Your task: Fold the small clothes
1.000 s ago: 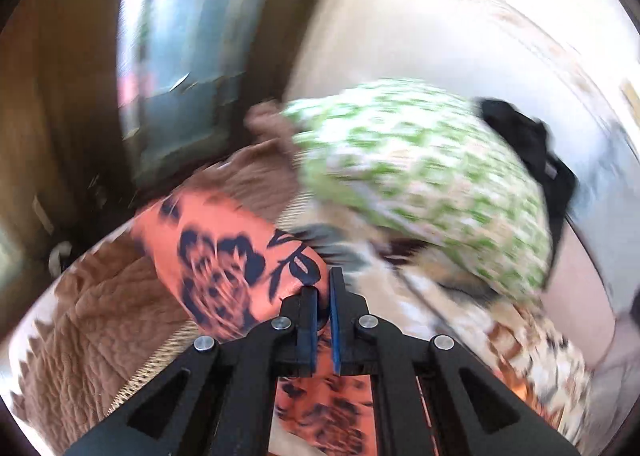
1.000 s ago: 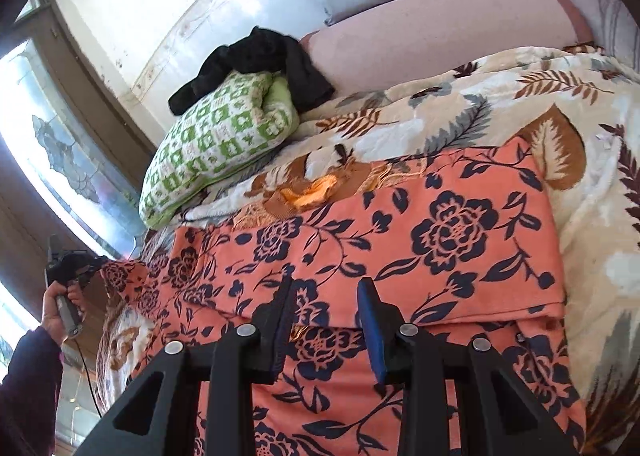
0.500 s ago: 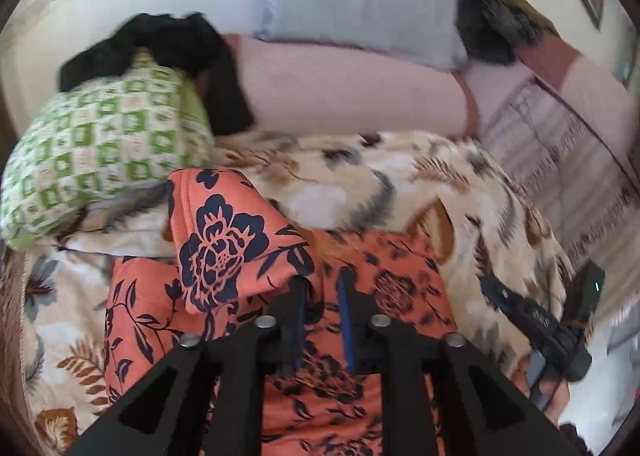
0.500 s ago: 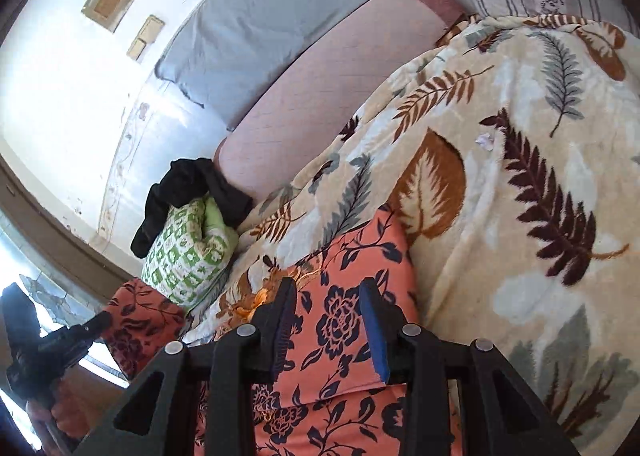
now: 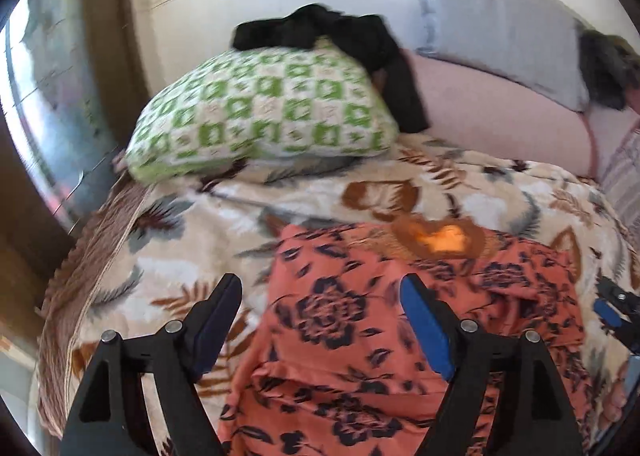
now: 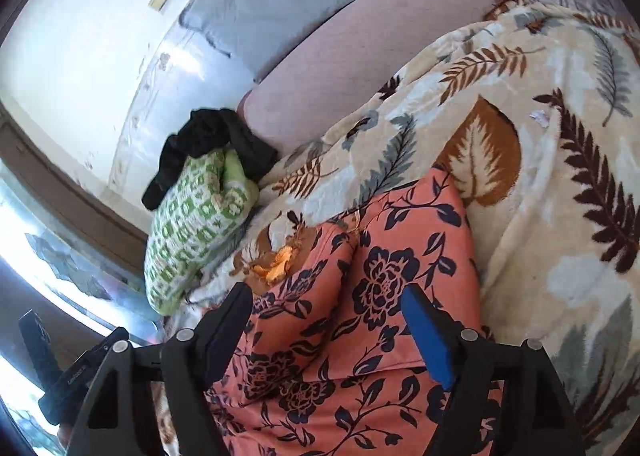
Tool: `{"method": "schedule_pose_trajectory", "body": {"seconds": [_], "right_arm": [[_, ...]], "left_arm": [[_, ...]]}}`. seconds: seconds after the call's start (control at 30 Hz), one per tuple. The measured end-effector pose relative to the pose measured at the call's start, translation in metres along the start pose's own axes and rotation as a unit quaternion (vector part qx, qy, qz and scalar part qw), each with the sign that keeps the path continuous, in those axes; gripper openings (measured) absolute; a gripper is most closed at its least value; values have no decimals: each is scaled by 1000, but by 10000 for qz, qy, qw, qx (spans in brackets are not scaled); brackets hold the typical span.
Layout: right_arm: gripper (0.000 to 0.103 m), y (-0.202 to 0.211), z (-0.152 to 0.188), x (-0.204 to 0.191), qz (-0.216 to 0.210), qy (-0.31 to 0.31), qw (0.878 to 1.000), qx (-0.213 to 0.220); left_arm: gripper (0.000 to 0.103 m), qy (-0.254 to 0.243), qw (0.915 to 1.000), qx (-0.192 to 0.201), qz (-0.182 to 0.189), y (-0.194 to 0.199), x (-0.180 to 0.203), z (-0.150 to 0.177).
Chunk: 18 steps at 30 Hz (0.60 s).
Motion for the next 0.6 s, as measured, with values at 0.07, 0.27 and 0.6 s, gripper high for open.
{"method": "schedule_pose_trajectory", "body": {"seconds": [0.07, 0.27, 0.6], "right_arm": [[79, -9, 4, -21, 131, 570, 9981, -218], [79, -70, 2, -92, 1114, 2749, 9503, -948], [34, -176, 42, -82, 2071, 3306, 8818, -2650]], "left_arm": [[82, 351, 9987, -95, -360, -23, -26, 23], [82, 374, 9920, -753, -945, -89, -52, 61], [82, 115, 9910, -895, -992, -103, -52, 67]]}}
Point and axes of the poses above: each gripper's, at about its wrist camera, not at the fingertips, and y roughly against the way its jaws point, x to its right, z to its underside, the point moved 7 cm from there along -y, roughly the way its jaws point, and after that the axes turned 1 degree about x, right-handed, at the moved point
